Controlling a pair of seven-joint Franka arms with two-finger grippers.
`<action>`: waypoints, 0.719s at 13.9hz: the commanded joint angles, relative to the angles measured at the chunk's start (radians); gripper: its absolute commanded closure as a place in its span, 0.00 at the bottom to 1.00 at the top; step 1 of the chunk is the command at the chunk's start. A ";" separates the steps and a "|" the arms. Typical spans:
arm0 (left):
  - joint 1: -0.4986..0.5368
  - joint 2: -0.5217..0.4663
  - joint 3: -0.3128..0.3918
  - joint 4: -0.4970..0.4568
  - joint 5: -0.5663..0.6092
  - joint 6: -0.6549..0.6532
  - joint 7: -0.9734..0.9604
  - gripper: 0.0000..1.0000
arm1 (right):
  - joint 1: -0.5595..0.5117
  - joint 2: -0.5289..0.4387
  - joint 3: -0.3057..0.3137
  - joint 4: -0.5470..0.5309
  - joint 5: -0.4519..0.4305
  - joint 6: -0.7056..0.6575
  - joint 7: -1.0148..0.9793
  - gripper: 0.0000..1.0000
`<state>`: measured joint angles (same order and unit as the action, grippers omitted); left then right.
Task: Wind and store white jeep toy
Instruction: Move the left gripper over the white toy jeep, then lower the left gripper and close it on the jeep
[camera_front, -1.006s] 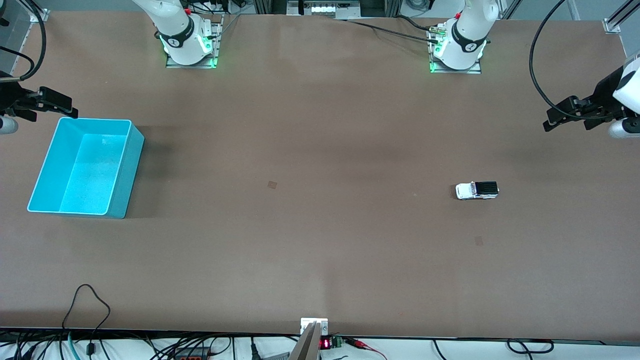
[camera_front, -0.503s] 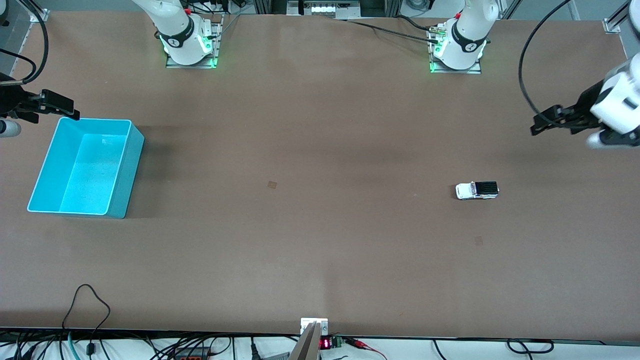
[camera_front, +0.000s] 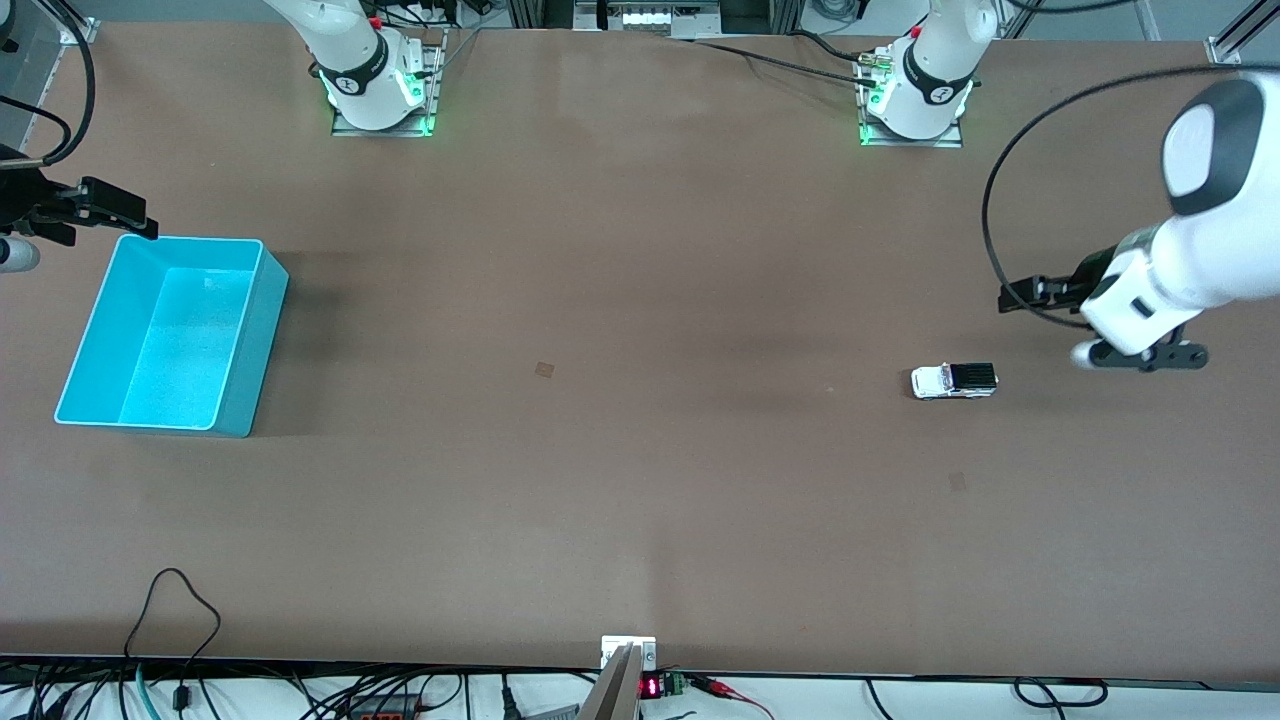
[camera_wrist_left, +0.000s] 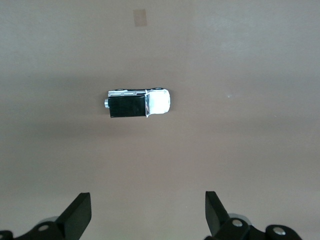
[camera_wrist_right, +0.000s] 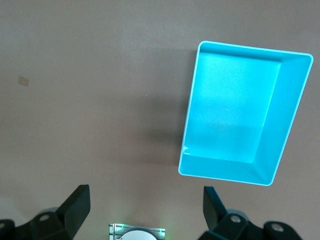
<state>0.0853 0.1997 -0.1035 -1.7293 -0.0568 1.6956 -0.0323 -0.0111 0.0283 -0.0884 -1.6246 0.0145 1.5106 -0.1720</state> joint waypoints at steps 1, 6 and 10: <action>-0.002 0.056 0.001 -0.027 0.025 0.114 0.043 0.00 | -0.006 -0.005 0.007 0.006 -0.001 -0.006 0.005 0.00; 0.022 0.124 0.001 -0.102 0.078 0.187 0.510 0.00 | -0.006 -0.004 0.007 0.006 -0.002 -0.004 0.005 0.00; 0.025 0.162 0.001 -0.137 0.149 0.283 0.849 0.00 | -0.006 0.001 0.007 0.008 -0.001 -0.001 0.005 0.00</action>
<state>0.1052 0.3565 -0.0999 -1.8423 0.0506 1.9280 0.6554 -0.0111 0.0288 -0.0883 -1.6246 0.0145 1.5107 -0.1720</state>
